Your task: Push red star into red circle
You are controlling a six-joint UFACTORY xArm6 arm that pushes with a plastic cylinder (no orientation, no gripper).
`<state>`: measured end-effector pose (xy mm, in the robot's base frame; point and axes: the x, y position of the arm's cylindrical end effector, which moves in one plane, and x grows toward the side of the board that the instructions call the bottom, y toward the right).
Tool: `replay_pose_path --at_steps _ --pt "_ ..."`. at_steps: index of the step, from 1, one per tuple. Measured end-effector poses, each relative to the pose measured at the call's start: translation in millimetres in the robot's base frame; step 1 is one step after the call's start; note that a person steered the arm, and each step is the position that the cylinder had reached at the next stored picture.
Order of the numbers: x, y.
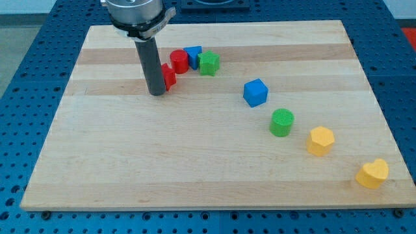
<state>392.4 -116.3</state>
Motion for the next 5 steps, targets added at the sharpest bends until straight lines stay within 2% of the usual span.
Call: replay_pose_path --at_steps 3,5 --pt "-7.0 -1.1" --pt "4.0 -1.1"
